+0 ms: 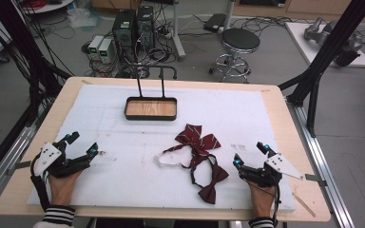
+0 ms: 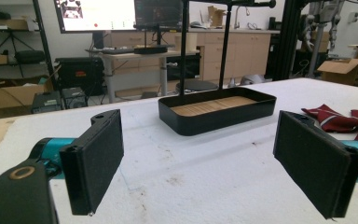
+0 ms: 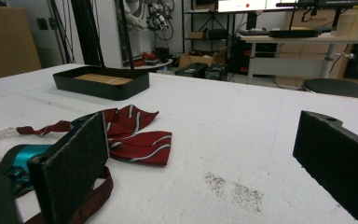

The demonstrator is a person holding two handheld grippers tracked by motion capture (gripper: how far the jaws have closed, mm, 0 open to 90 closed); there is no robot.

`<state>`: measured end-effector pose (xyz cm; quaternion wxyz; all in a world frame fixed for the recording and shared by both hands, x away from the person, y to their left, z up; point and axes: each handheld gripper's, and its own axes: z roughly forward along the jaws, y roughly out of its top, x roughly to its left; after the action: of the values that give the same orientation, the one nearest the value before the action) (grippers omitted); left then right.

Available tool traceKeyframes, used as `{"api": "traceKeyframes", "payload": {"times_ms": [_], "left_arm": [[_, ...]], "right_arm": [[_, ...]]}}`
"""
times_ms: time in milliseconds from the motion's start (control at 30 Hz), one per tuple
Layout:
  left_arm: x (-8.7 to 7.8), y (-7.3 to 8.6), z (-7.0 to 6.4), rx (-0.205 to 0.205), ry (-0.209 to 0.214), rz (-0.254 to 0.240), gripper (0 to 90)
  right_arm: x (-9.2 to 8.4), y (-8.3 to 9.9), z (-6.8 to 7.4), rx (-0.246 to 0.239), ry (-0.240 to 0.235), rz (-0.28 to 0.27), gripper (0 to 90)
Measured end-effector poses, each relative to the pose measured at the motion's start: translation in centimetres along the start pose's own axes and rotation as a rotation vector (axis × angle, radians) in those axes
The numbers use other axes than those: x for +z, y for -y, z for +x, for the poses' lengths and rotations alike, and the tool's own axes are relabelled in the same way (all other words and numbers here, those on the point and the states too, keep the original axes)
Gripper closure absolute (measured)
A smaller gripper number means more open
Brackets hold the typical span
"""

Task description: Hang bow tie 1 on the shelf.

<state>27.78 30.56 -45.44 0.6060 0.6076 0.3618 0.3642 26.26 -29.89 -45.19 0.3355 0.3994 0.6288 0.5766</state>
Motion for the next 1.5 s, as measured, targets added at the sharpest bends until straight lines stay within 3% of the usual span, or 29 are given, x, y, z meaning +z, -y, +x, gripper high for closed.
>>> {"api": "traceKeyframes", "payload": {"times_ms": [867,1100,1233,1267,1500], "left_arm": [[-0.2,0.1,0.0,-0.003,0.001,-0.016,16.4],[-0.2,0.1,0.0,-0.003,0.0,-0.015,16.4],[-0.2,0.1,0.0,-0.004,-0.003,-0.016,16.4],[-0.2,0.0,0.0,-0.002,-0.004,-0.014,16.4],[-0.2,0.1,0.0,-0.003,-0.004,-0.016,16.4]], "right_arm": [[0.1,0.0,0.0,0.003,0.011,0.005,2.6],[0.5,-0.5,-0.2,0.019,-0.005,0.044,2.6],[0.9,-1.9,0.0,-0.006,-0.032,0.064,2.6],[1.2,-2.7,0.1,-0.039,-0.042,0.08,2.6],[2.1,-4.7,0.6,-0.078,-0.076,0.109,2.6]]}}
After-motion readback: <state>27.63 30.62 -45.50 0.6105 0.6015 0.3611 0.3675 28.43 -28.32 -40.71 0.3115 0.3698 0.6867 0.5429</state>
